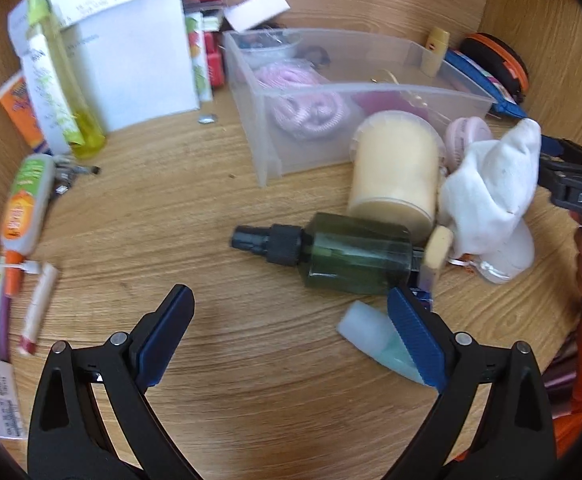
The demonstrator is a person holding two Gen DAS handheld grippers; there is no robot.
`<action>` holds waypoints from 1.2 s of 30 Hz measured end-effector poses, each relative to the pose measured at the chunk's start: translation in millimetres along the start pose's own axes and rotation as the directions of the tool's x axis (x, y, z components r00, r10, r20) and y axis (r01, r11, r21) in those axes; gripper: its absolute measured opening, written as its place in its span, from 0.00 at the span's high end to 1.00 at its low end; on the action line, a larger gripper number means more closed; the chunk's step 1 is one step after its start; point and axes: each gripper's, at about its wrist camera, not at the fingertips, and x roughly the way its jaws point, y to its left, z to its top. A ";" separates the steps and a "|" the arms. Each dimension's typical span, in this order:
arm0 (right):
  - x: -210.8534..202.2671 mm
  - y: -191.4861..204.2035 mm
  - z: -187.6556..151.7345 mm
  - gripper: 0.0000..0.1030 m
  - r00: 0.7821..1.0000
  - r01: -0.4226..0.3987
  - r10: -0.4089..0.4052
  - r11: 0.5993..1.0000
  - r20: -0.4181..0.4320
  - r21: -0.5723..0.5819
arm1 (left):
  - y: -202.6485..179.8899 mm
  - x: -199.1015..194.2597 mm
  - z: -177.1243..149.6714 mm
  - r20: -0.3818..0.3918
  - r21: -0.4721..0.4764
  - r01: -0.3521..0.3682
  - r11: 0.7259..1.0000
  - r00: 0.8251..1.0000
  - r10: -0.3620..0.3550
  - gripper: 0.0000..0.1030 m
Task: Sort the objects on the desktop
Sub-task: 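Move both grippers back toward the remaining items on the desk, then grasp the green spray bottle with left gripper while right grasps pink compact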
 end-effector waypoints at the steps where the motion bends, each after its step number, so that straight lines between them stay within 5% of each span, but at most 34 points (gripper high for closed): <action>1: 2.7 0.5 0.4 0.12 1.000 -0.005 0.005 1.000 -0.009 -0.001 | -0.6 1.3 0.1 -0.008 -0.003 0.018 1.000 1.000 -0.018 0.04; 10: 20.9 1.8 5.4 0.12 0.996 -0.058 0.060 0.998 -0.058 0.028 | -5.0 16.0 2.3 -0.039 0.001 0.032 0.999 0.999 -0.032 0.02; 23: 40.0 0.2 7.5 0.12 0.988 -0.112 0.119 0.991 -0.094 0.074 | -1.4 20.1 8.0 0.005 0.014 -0.056 0.998 0.998 0.056 0.02; 28: 43.3 -1.0 9.6 0.15 0.988 -0.116 0.124 0.989 -0.089 0.089 | 12.2 24.9 12.9 -0.003 -0.026 -0.060 0.998 0.998 0.060 0.22; 36: 42.8 -0.9 12.4 0.40 0.986 -0.140 0.148 0.985 -0.079 0.098 | 23.1 23.9 19.0 0.021 -0.080 -0.062 0.995 0.998 0.064 0.39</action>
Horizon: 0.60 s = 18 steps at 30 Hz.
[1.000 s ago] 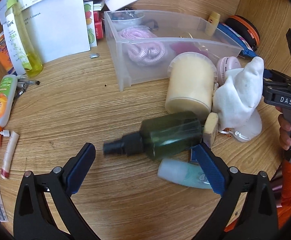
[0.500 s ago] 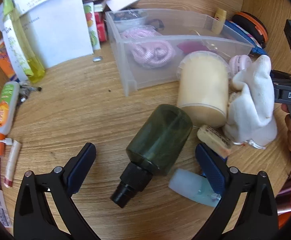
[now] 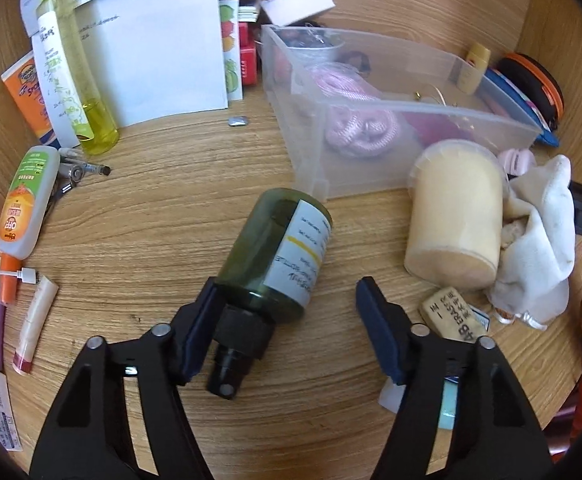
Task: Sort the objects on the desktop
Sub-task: 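Grasp the green spray bottle with left gripper while right grasps pink compact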
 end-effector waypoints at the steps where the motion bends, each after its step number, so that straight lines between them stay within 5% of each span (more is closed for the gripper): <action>1: 0.0 0.4 -0.7 0.40 1.000 0.001 -0.001 1.000 0.002 -0.001 | 2.0 -0.2 0.6 0.003 -0.007 0.002 1.000 1.000 -0.002 0.41; 9: -9.2 5.4 -1.5 0.40 0.999 0.020 -0.019 0.999 0.040 -0.027 | 18.0 0.6 6.6 0.021 -0.090 0.008 0.996 1.000 -0.006 0.60; 18: -40.0 6.2 3.2 0.40 0.994 0.017 -0.014 0.999 0.109 -0.027 | 27.4 -11.5 7.1 0.063 -0.134 -0.008 0.991 0.998 0.017 0.60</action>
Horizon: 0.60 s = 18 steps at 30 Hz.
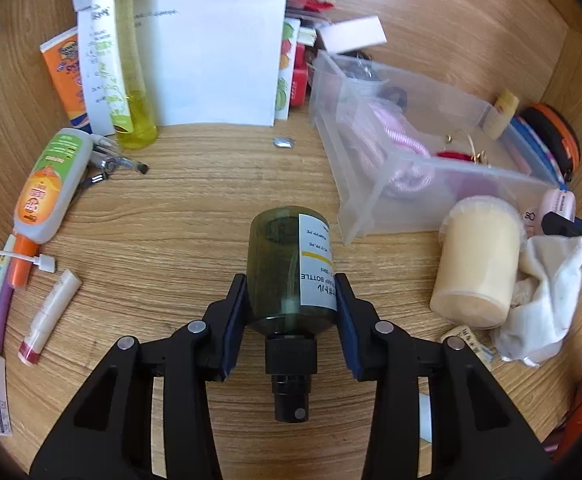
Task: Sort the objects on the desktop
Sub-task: 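Grasp the green spray bottle with left gripper while right grasps pink compact, then carry the green bottle and pink compact into the clear box and release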
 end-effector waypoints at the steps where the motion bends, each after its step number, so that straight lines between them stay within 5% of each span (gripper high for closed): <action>1: -3.7 -0.1 1.0 0.40 1.000 -0.002 0.002 1.000 0.007 -0.001 | 1.0 -4.5 1.2 0.011 -0.006 0.002 1.000 1.000 -0.002 0.60; 18: -56.8 -3.1 34.9 0.40 0.986 0.036 -0.034 0.999 0.165 -0.007 | -22.5 -60.1 51.7 0.193 0.048 0.057 0.997 0.979 -0.066 0.60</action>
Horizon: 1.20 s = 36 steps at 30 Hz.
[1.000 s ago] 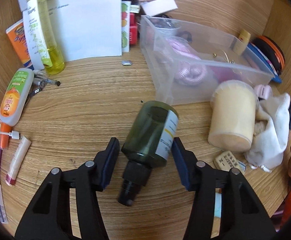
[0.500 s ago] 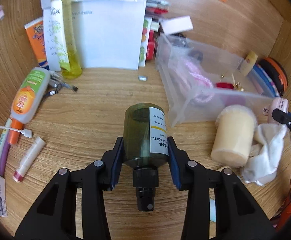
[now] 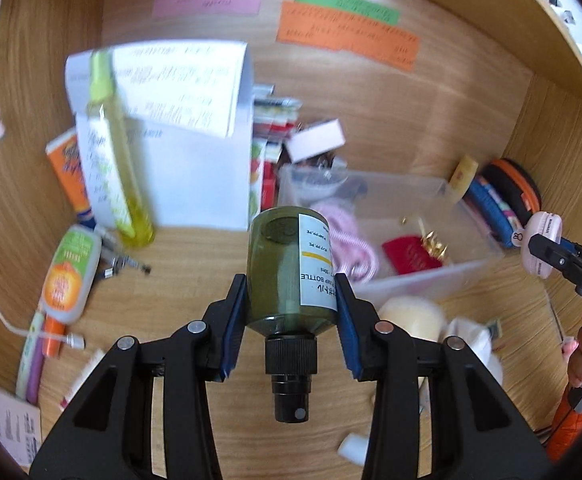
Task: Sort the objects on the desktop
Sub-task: 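Carry the green bottle and pink compact into the clear box and release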
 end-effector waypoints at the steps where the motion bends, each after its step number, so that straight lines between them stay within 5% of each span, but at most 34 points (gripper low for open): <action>1: -0.5 0.1 1.8 0.40 1.000 0.002 -0.002 1.000 0.004 -0.001 | -2.7 -0.7 4.9 0.010 0.008 0.005 1.000 1.000 -0.005 0.60; 17: 38.3 15.7 51.1 0.40 1.000 -0.026 0.026 0.999 0.002 -0.042 | -34.5 21.6 62.7 0.053 0.030 0.080 0.996 0.995 -0.081 0.60; 36: 123.0 24.5 22.8 0.40 0.979 -0.068 0.058 0.997 -0.197 -0.044 | -41.0 92.7 51.2 -0.103 0.028 0.122 0.992 0.988 -0.119 0.60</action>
